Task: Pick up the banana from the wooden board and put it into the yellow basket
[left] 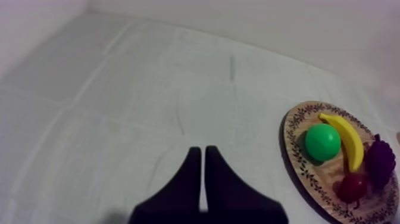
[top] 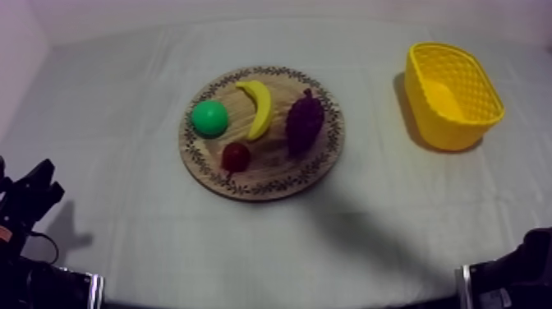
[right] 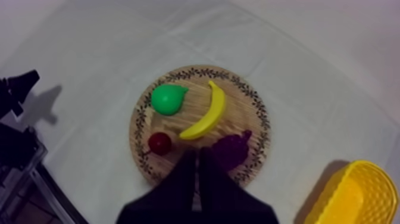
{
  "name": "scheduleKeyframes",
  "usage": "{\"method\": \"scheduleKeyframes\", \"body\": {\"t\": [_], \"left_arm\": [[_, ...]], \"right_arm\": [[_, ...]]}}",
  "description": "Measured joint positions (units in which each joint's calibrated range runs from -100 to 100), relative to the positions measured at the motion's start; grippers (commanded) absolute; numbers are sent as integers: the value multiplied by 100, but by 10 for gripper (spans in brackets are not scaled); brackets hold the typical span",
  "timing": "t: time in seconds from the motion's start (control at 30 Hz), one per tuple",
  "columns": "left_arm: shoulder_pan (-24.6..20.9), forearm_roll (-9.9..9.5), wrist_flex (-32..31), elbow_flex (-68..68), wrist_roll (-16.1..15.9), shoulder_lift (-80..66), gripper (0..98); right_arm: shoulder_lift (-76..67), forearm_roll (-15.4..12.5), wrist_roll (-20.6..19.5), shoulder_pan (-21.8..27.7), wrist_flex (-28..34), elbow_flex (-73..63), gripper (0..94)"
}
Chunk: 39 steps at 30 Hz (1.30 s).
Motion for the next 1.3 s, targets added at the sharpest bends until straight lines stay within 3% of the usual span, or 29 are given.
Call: {"method": "scheduleKeyframes", "body": {"t": [0.67,0.83,0.97,1.1,1.3], "left_arm": [[0,0,2,0,0,0,0],[0,0,2,0,-3,0,0],[0,0,2,0,-3,0,0],[0,0,2,0,-3,0,0],[0,0,-6,0,-3,0,0]], "right_arm": [[2349,793,-1145,-120,-89,-1328,2],[2624,895,-1282,-129,88,-1509,2],[2741,825,-1253,-84,300,-1662,8],[2781,789,-1208,-62,378,-1752,78],[2786,750,-1159,-58,428,-1801,359]]}}
